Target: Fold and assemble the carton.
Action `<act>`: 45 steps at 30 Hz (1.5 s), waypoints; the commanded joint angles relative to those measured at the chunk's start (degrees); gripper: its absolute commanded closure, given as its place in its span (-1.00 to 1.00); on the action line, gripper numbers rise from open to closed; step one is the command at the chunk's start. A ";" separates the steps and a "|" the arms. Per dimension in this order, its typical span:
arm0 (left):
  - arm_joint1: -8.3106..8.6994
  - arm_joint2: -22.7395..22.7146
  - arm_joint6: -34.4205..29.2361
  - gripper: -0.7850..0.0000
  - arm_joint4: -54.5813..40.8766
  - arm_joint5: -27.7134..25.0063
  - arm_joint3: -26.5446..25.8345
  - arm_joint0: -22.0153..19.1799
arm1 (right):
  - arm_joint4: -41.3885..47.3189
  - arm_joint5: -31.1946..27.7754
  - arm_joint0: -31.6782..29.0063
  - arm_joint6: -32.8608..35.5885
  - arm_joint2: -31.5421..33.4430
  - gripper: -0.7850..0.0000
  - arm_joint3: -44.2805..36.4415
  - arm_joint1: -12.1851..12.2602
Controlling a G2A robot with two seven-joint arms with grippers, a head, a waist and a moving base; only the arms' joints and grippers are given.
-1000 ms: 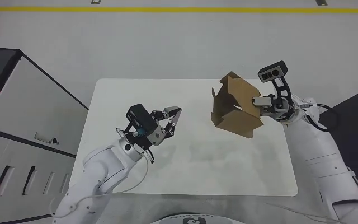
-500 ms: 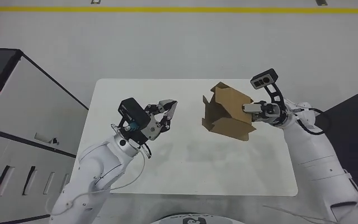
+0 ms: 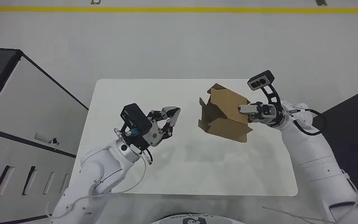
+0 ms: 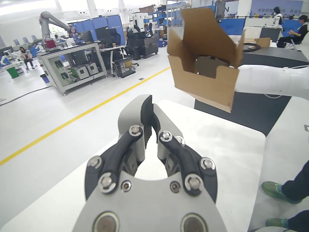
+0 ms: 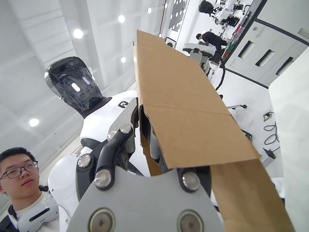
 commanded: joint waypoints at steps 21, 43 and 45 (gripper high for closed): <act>-0.20 5.62 3.05 1.00 -1.13 -4.92 1.37 -2.70 | 0.32 0.46 0.92 0.85 -2.40 1.00 1.40 -2.42; -0.26 6.85 2.90 1.00 -1.43 -4.76 2.28 -4.37 | 0.29 0.69 -0.13 0.85 -2.74 1.00 -1.29 -2.11; -0.23 6.98 2.96 1.00 -1.24 -5.06 2.19 -4.39 | 0.23 0.74 -0.17 0.85 -2.79 1.00 -1.40 -2.01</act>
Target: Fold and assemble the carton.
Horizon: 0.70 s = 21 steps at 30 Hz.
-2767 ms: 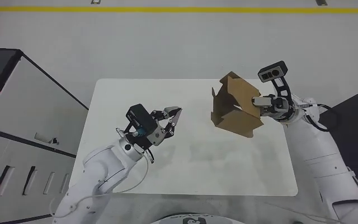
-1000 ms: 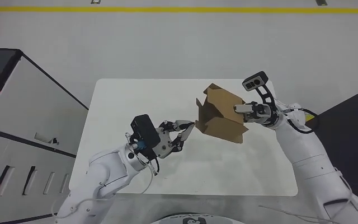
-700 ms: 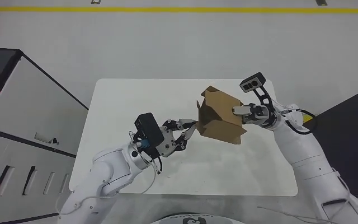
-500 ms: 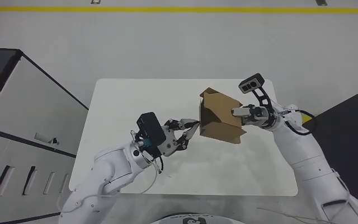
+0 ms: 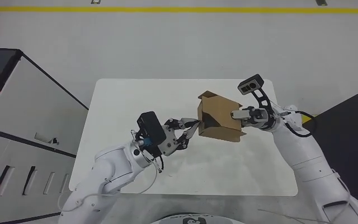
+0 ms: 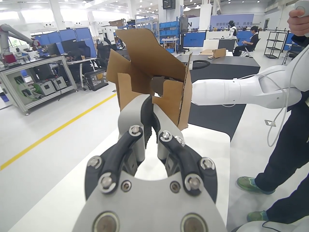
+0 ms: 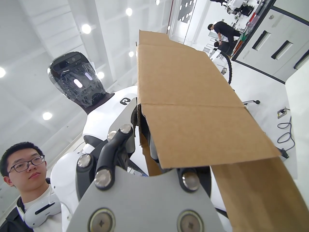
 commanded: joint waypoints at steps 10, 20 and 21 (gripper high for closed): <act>0.24 0.39 -0.97 1.00 1.47 -2.20 -0.32 -0.36 | -1.48 0.04 -0.12 0.00 -0.45 1.00 -0.32 0.49; 0.33 1.27 -1.45 1.00 2.82 -2.40 -0.47 -0.54 | -1.62 -0.32 -0.41 0.00 -1.04 1.00 -1.72 0.95; 0.33 1.39 -1.43 1.00 2.85 -2.45 -0.47 -0.58 | -1.65 -0.32 -0.41 0.00 -1.05 1.00 -1.84 1.00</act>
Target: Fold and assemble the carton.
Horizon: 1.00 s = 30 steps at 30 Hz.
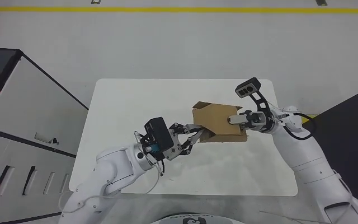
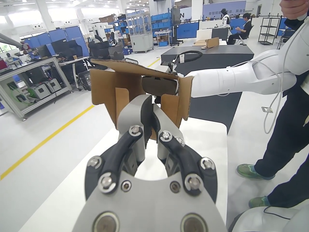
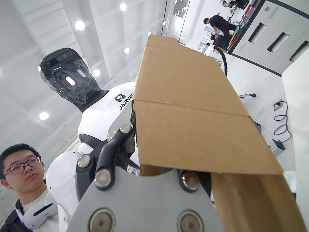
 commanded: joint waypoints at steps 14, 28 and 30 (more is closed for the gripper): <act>0.18 -1.39 1.44 1.00 -0.56 1.48 -0.45 0.49 | 0.76 0.00 -1.39 0.00 2.37 1.00 0.06 0.40; 0.12 0.50 1.32 1.00 -0.38 1.16 -0.03 0.09 | 0.38 0.01 -1.84 0.00 1.17 1.00 -1.73 0.50; 0.12 0.69 1.26 1.00 -0.40 1.15 0.02 0.00 | 0.45 0.00 -1.67 0.00 0.91 1.00 -1.88 0.55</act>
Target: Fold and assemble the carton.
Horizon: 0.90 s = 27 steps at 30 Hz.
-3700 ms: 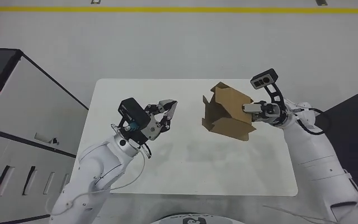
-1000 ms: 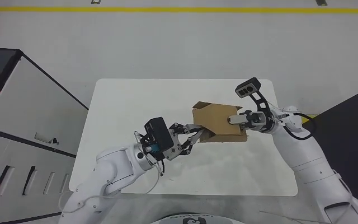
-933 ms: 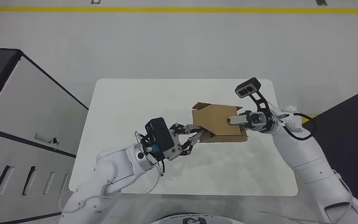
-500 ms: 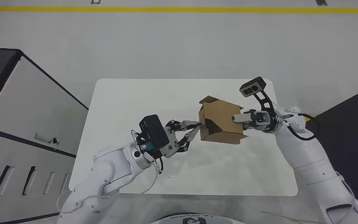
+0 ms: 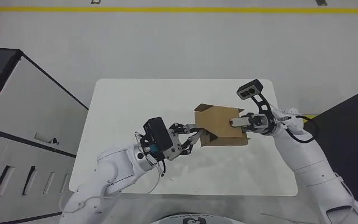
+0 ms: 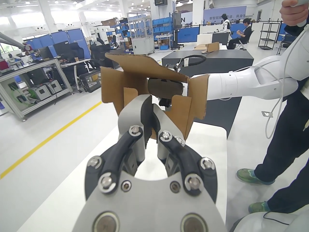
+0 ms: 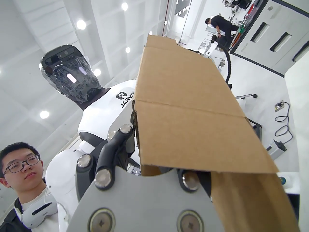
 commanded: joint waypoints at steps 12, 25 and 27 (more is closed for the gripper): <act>0.10 0.39 -0.39 1.00 -0.56 -0.36 -0.31 -0.03 | 0.99 0.00 0.20 0.00 -0.50 1.00 -0.50 0.02; 0.09 1.29 -0.20 1.00 -0.66 0.01 -0.23 -0.05 | 1.13 0.00 -0.56 0.00 -0.57 1.00 -0.97 0.02; 0.09 1.49 -0.17 1.00 -0.61 0.12 -0.18 -0.01 | 1.15 0.00 -0.68 0.00 -0.58 1.00 -0.99 0.02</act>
